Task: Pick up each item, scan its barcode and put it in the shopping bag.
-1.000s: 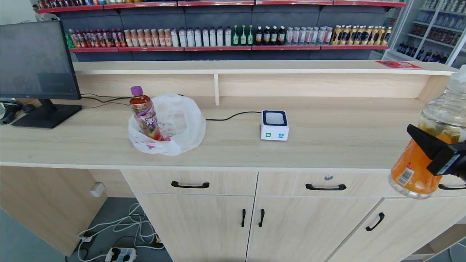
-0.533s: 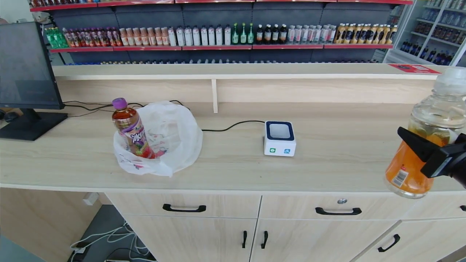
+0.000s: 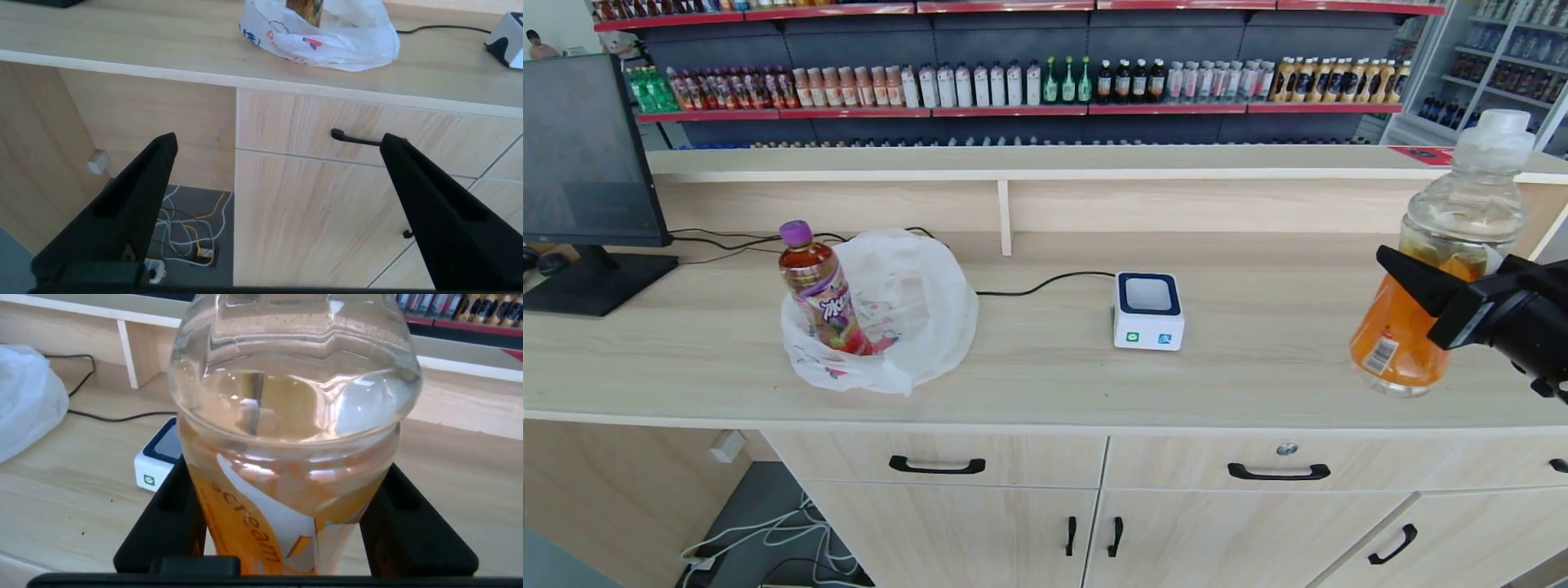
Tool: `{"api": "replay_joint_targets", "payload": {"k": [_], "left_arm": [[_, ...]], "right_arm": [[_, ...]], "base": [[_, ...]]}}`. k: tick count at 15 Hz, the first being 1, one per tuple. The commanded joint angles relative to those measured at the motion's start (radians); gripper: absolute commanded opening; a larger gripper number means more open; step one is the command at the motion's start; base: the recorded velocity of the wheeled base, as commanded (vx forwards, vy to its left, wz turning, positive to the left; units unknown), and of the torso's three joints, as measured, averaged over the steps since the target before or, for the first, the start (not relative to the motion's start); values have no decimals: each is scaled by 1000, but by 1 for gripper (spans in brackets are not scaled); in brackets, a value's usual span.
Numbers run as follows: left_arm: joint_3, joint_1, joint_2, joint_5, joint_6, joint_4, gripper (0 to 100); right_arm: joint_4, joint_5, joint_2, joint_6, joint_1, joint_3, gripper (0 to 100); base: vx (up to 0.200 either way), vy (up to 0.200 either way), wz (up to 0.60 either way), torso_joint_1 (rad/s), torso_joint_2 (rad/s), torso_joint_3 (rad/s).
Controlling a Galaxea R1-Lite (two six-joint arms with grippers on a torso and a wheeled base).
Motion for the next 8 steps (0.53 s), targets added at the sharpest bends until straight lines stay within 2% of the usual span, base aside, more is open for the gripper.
{"api": "replay_joint_targets", "payload": {"k": [1,6,8], "left_arm": [[0,0,0,1,0,0,100],[0,0,0,1,0,0,100],[0,-1,0,1,0,0,100]], "right_arm": [[-1,1,21,3,1,-5,0],[-2,33,82,6,-1,-74,0],[-2,111,117,-5,-4,-119,0]], "base": [[0,200,0,-2,2,7],[0,200,0,11,0,2],[0,0,0,0,0,0]]}}
